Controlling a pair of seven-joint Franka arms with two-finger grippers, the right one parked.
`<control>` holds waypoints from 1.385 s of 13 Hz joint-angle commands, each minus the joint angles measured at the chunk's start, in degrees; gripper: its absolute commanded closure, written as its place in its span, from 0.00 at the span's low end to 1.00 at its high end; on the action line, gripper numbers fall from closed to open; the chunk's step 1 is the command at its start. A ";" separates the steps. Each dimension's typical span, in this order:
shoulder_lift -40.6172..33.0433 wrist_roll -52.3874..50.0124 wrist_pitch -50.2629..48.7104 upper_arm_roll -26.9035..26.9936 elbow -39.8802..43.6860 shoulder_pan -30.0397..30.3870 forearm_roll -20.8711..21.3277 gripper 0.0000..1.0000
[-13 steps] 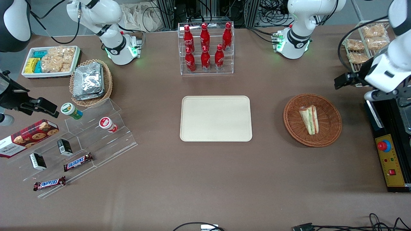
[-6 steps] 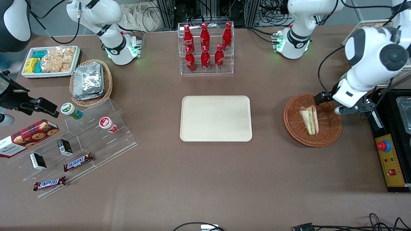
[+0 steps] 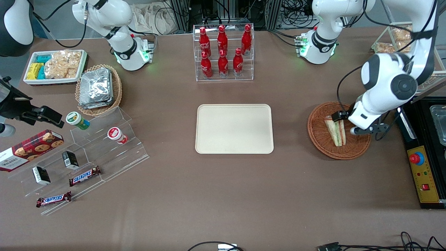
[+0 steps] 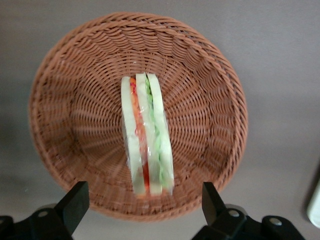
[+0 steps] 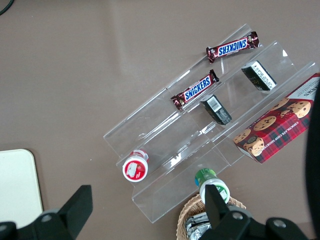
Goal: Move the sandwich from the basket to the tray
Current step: 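Move the open left gripper down over the sandwich in the basket, then close the left gripper on the wrapped sandwich and lift it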
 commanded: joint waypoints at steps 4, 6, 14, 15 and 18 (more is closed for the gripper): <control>8.73 -0.72 8.13 1.44 0.03 0.54 1.04 0.00; 9.00 -0.81 8.13 1.35 0.03 0.46 1.04 0.00; 10.76 -3.36 9.36 1.35 0.03 -0.16 1.04 0.96; 10.76 -3.71 9.36 1.35 0.03 -0.25 0.95 1.00; 10.41 -3.71 9.10 1.35 0.03 -0.25 0.95 1.00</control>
